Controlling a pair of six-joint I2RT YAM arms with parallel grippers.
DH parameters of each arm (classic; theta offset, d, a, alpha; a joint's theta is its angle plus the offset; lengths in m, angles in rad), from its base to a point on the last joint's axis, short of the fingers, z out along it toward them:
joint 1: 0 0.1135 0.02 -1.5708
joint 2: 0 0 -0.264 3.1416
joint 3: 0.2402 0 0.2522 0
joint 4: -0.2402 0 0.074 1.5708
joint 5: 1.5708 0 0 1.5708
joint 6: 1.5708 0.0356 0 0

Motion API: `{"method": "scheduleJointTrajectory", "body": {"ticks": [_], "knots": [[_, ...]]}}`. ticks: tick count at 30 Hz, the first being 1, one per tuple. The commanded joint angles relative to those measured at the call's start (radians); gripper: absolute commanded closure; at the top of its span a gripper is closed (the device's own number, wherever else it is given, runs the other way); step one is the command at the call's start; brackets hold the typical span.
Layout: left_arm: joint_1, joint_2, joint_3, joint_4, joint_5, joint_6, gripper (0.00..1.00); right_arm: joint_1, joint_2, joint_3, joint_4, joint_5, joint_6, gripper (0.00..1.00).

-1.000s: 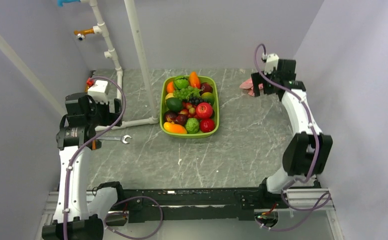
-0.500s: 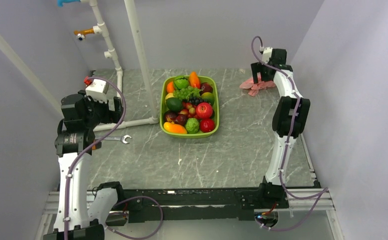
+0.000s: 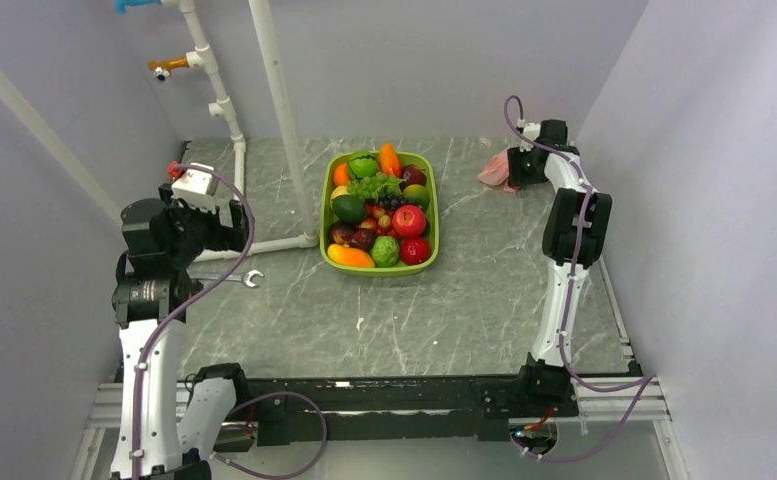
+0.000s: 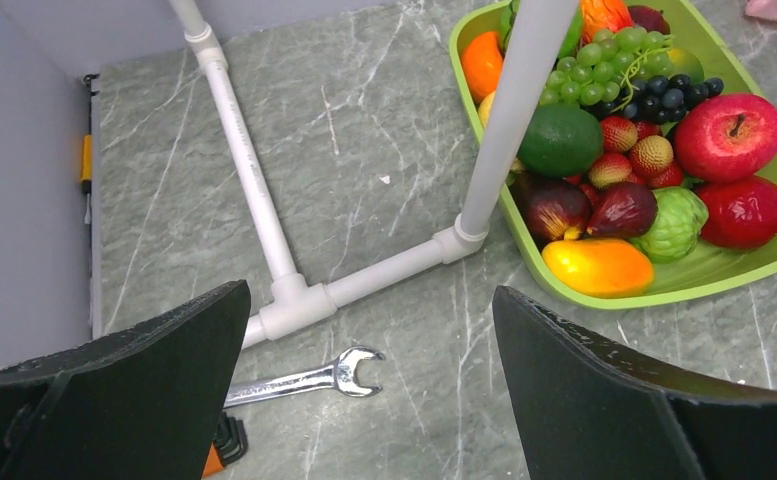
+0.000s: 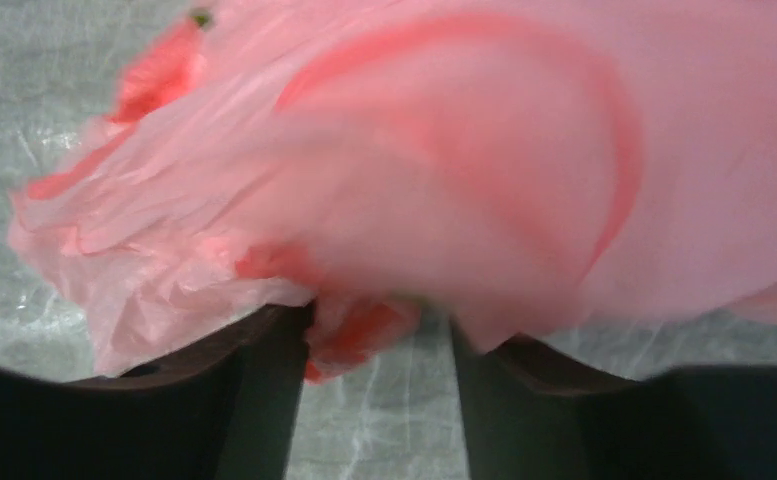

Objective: Place the fake fruits into the plastic bag and tie a complex knot

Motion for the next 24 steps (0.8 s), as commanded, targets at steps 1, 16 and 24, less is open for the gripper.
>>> {"method": "scheduleJointTrajectory", "body": {"ticks": [1,16,24], "knots": [[0.004,0.025,0.068,-0.005,0.055,0.021,0.01,-0.015,0.031,0.042,-0.108,-0.086,-0.022,0.63],[-0.006,-0.015,0.129,-0.407,0.618,0.547,0.01,-0.059,-0.687,-0.459,-0.283,-0.479,-0.259,1.00],[-0.141,-0.033,0.072,-0.412,0.664,0.784,0.01,-0.015,-0.990,-0.526,-0.576,-0.745,-0.371,1.00]]}}
